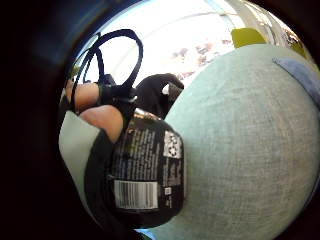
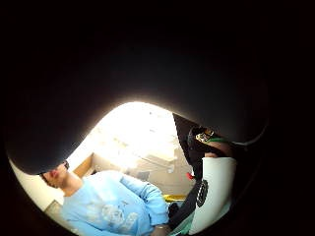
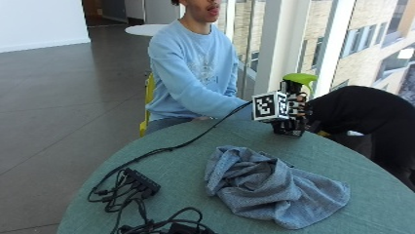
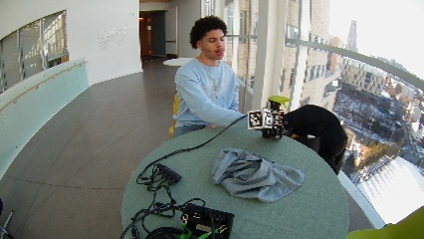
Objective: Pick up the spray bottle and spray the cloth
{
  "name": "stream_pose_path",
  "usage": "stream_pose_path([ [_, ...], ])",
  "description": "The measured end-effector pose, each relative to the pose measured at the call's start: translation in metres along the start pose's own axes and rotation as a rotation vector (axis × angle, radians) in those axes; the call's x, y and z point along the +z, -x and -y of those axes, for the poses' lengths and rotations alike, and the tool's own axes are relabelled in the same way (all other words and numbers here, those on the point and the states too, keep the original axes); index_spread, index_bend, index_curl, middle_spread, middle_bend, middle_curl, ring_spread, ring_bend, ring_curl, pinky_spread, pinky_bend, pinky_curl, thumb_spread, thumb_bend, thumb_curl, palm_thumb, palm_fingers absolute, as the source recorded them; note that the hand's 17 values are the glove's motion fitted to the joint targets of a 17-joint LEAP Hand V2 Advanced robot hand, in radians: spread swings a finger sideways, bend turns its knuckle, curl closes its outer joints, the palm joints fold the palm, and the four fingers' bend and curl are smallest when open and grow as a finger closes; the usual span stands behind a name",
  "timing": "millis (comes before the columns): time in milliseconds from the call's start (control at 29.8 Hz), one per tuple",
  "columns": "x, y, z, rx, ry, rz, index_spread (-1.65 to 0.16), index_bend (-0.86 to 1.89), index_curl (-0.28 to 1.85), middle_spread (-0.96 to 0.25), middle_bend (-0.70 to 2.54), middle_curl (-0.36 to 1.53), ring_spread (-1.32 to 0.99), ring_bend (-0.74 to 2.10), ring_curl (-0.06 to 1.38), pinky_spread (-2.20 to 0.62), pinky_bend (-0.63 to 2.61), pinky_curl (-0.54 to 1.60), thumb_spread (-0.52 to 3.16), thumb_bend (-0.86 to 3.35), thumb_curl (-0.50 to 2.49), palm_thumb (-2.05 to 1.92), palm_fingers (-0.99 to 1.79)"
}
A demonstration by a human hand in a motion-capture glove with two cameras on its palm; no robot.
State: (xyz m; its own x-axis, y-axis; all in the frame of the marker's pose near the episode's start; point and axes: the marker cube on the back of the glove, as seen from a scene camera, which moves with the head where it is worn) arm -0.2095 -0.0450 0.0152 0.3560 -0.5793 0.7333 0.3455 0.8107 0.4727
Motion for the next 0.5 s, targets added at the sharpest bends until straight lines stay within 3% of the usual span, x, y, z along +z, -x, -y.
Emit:
stream_pose_path([
  [302, -0.007, 0.0, -0.003, 0.042, 0.024, 0.018, -0.24, 0.17, 0.38, -0.1, 0.28, 0.47, -0.06, 0.4, 0.37, 0.18, 0.16, 0.33, 0.85, -0.06, 0.61, 0.92, 1.07],
  [503, -0.035, 0.007, -0.015, 0.055, 0.056, -0.056, -0.26, 0.07, 0.35, -0.09, 0.23, 0.46, -0.08, 0.41, 0.38, 0.18, 0.21, 0.35, 0.93, -0.05, 0.55, 0.84, 0.9],
])
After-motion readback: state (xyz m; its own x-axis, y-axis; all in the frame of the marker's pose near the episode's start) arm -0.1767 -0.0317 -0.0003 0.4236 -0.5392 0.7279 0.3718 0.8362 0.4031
